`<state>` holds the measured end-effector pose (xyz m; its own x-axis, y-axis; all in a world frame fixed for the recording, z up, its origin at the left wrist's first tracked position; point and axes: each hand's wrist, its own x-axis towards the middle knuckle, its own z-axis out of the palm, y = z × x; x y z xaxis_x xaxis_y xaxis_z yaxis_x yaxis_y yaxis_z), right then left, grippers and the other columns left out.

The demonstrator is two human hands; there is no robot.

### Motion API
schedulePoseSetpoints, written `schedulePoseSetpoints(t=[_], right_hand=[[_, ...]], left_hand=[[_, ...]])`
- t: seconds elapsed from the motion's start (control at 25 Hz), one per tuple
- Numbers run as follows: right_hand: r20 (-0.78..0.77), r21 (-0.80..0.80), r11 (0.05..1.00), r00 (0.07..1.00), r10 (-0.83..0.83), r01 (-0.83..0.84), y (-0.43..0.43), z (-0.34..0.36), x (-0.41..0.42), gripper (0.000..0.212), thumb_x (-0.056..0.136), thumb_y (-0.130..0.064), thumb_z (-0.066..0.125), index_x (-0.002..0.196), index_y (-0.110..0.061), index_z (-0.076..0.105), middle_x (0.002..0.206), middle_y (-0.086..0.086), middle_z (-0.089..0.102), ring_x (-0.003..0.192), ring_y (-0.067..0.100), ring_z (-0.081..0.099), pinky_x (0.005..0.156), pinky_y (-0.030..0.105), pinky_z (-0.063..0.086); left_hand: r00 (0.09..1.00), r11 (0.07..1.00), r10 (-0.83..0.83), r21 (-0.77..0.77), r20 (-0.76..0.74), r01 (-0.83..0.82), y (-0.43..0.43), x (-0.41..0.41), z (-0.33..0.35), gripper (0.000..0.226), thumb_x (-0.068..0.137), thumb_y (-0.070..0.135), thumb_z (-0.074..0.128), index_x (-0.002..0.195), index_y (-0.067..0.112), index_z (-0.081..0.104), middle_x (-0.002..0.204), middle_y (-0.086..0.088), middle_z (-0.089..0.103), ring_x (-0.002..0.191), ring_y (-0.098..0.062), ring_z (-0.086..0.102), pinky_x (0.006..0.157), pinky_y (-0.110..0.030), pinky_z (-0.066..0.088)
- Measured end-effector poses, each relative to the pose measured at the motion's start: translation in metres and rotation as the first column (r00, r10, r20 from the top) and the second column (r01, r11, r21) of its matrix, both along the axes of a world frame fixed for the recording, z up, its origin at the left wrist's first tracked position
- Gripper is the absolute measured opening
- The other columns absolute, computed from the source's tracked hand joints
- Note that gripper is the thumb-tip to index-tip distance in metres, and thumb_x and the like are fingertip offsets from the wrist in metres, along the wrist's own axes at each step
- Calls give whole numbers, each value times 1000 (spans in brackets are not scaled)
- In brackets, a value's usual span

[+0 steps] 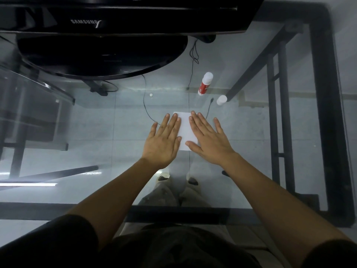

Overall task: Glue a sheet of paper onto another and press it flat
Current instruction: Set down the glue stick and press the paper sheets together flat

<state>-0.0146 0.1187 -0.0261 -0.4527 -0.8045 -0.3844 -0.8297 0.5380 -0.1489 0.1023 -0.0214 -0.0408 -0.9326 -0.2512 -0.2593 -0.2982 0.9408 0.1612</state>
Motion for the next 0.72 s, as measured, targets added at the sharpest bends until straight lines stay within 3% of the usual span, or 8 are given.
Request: schedulePoseSetpoints(t=[0.2, 0.4, 0.52, 0.6, 0.72], right_hand=[[-4, -14, 988, 988, -154, 154, 16, 8, 43, 60, 95, -48, 9, 138, -19, -23, 155, 1, -15, 137, 15, -24, 107, 42, -19], [-35, -21, 998, 998, -58, 57, 26, 13, 79, 60, 93, -46, 11, 145, -17, 1, 155, 1, 3, 141, 19, -8, 108, 47, -15], [-72, -16, 998, 995, -67, 66, 43, 19, 74, 61, 92, -44, 13, 145, -14, 17, 154, 4, 19, 142, 20, 10, 110, 49, -3], [-50, -5, 998, 996, -69, 69, 44, 20, 72, 62, 92, -46, 10, 145, -15, 13, 154, 3, 11, 142, 20, 3, 110, 48, -7], [-12, -17, 997, 998, -69, 69, 26, 17, 68, 60, 94, -49, 10, 143, -20, -9, 150, -4, -14, 139, 17, -18, 106, 41, -23]], left_hand=[[999, 1000, -6, 9, -35, 6, 0, 1, 0, 57, 92, 46, -7, 141, 18, -17, 151, 2, -16, 138, -16, -21, 112, -38, -7], [1000, 1000, -18, 4, -24, 18, 0, 1, 0, 60, 90, 48, -11, 142, 18, -17, 150, 2, -19, 137, -16, -22, 112, -38, -8], [999, 1000, -13, -1, -31, 13, 0, 1, -2, 59, 92, 47, -7, 143, 18, -15, 151, 2, -17, 137, -16, -22, 113, -38, -7], [999, 1000, -10, -10, -36, 10, 1, 1, -2, 58, 93, 47, -3, 143, 19, -15, 151, 3, -17, 136, -15, -24, 112, -38, -7], [1000, 1000, -9, -19, -30, 9, 0, 1, -4, 58, 93, 48, -3, 142, 20, -16, 149, 4, -21, 136, -15, -26, 111, -38, -9]])
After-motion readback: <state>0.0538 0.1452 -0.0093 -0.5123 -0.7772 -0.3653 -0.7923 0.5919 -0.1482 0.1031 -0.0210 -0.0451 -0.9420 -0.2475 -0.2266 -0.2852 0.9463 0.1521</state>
